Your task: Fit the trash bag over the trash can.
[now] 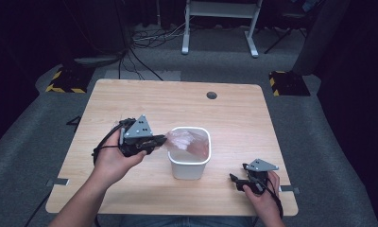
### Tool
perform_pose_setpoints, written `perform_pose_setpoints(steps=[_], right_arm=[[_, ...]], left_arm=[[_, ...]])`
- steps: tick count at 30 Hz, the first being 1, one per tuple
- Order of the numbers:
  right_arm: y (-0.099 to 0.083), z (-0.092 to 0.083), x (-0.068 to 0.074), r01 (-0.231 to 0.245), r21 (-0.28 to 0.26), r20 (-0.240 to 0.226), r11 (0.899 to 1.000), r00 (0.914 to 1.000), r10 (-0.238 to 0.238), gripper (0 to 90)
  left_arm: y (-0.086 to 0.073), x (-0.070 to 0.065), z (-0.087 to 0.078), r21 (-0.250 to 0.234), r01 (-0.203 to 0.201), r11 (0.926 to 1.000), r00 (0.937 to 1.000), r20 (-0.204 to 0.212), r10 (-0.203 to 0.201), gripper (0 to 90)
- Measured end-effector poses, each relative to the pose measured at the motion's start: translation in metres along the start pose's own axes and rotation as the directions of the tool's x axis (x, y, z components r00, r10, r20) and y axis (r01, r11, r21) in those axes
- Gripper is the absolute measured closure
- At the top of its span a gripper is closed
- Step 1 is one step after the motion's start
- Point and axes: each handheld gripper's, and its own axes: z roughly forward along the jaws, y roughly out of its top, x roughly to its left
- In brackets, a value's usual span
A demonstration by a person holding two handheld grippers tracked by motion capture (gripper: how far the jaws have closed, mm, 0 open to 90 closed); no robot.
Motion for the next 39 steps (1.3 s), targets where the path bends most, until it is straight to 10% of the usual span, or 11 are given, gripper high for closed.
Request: perform_pose_setpoints(steps=[12,28,34,39], right_arm=[[0.0,0.0,0.0,0.003,-0.001,0.0,1.0,1.0,-0.003,29.2],[0.0,0.0,0.001,0.005,-0.002,0.001,1.0,1.0,-0.005,29.2],[-0.001,-0.001,0.001,0.005,-0.003,0.0,1.0,1.0,-0.005,29.2],[-0.001,0.0,0.0,-0.002,-0.001,-0.004,1.0,1.0,0.002,29.1]], left_arm=[[0.0,-0.002,-0.003,0.057,-0.034,0.9978,0.9978,-0.055,0.037,86.6],[0.023,-0.03,0.034,0.051,-0.122,0.9913,0.9926,0.004,0.122,79.6],[0.017,-0.029,0.03,-0.055,-0.069,0.9961,0.9976,-0.007,0.069,59.1],[0.005,-0.022,0.001,-0.178,0.011,0.984,0.9981,-0.058,-0.022,43.5]])
